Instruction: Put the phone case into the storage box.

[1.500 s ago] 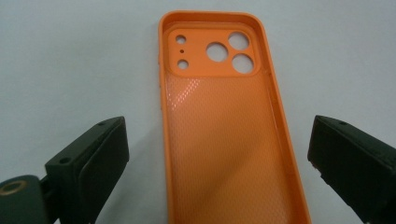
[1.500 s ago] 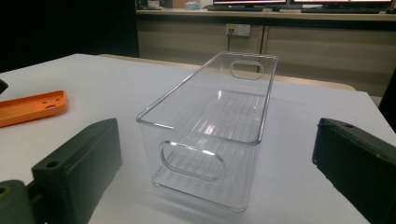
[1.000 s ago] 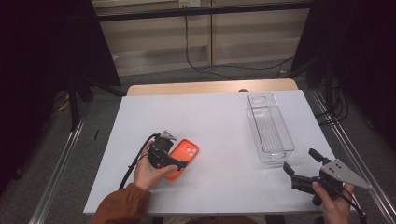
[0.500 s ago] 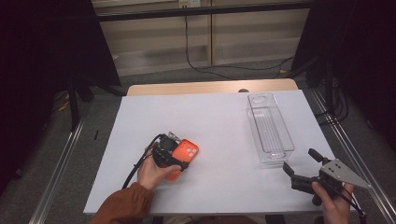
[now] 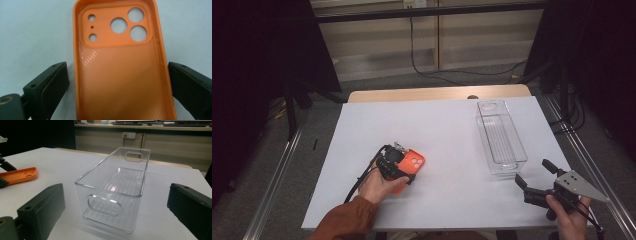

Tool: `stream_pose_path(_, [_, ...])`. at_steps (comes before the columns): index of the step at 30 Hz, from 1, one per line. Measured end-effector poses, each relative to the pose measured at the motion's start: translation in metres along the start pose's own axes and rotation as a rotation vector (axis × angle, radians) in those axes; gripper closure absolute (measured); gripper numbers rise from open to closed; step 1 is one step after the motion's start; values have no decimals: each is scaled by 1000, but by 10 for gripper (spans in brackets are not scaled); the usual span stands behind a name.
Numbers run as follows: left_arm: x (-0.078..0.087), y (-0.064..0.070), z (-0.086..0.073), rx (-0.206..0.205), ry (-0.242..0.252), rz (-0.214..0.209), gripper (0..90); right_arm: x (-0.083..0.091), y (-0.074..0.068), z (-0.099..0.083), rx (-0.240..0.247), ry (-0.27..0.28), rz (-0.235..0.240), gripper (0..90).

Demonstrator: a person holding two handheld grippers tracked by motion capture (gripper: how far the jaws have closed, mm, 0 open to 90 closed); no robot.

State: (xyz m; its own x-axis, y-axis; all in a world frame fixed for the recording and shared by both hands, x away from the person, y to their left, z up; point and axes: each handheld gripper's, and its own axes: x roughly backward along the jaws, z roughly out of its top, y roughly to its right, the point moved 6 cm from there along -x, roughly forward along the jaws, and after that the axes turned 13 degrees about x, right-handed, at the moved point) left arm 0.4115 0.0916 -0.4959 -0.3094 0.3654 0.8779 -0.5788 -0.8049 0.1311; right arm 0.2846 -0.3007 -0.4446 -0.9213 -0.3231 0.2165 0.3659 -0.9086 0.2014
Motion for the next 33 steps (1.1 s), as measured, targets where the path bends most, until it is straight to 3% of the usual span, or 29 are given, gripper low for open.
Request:
stream_pose_path(4, [1,1,1,4,-15,7,58,1,0,0,3,-2,1,8])
stream_pose_path(10, [4,4,1,1,-24,14,152,0,0,0,3,-1,1,8])
stream_pose_path(12, [3,5,1,17,-26,13,154,0,0,0,5,0,0,8])
stream_pose_path(20, [5,4,2,3,-28,9,160,0,0,-1,4,-4,-1,6])
stream_pose_path(33, [7,2,3,23,-17,-20,163,2,0,-1,2,-7,-3,4])
